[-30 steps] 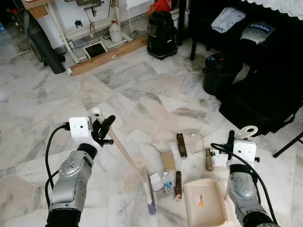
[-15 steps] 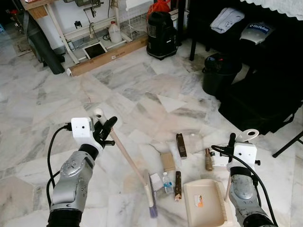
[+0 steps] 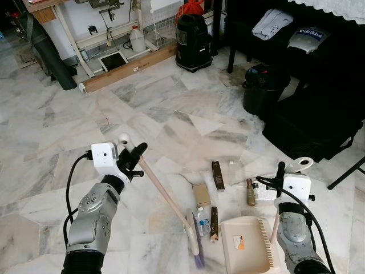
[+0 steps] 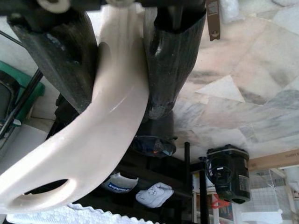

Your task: Sweep floor

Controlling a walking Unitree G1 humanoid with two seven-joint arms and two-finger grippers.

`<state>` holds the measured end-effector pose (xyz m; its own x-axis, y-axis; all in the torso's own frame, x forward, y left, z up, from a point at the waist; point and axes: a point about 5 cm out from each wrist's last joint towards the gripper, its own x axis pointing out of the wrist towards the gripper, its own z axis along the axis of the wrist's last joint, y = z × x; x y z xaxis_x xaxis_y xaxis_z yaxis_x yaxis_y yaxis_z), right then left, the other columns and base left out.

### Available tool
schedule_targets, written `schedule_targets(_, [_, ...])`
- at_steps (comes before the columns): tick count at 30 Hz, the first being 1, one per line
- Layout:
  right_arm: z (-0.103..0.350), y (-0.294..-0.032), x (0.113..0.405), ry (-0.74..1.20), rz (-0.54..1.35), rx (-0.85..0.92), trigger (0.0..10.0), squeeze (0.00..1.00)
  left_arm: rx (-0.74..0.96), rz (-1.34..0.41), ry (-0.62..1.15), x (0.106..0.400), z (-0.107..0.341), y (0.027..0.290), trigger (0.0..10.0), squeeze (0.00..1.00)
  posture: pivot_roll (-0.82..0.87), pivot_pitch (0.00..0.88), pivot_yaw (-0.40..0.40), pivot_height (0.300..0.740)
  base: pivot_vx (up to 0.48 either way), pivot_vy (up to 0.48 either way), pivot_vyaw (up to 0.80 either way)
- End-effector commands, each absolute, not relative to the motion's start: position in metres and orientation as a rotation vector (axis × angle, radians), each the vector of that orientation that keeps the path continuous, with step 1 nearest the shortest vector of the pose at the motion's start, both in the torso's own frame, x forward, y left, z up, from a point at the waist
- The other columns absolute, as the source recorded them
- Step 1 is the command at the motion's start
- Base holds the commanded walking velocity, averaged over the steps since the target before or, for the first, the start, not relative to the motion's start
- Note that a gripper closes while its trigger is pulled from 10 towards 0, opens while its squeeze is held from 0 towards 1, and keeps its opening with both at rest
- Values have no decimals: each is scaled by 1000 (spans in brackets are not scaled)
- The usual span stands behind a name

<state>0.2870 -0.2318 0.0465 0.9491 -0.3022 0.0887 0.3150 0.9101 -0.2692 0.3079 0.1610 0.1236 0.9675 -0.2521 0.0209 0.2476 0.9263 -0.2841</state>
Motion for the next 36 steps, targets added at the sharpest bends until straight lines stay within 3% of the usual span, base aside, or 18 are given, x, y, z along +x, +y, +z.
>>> schedule_targets(1, [23,-232,273,85,-306,-295,10000,0,-319,-294,23,310,125,157,10000,0,44,129,98,740,0,0,0])
schedule_targets(19, [25,-231,275,85,-309,-279,10000,0,-524,-371,29,308,135,147,10000,0,56,143,92,740,0,0,0])
schedule_targets(28, [25,-231,277,86,-314,-274,10000,0,-525,-421,36,305,140,137,10000,0,60,145,92,740,0,0,0])
schedule_targets(36, [25,-230,277,87,-314,-271,10000,0,-471,-362,-12,305,148,148,10000,0,63,147,92,740,0,0,0])
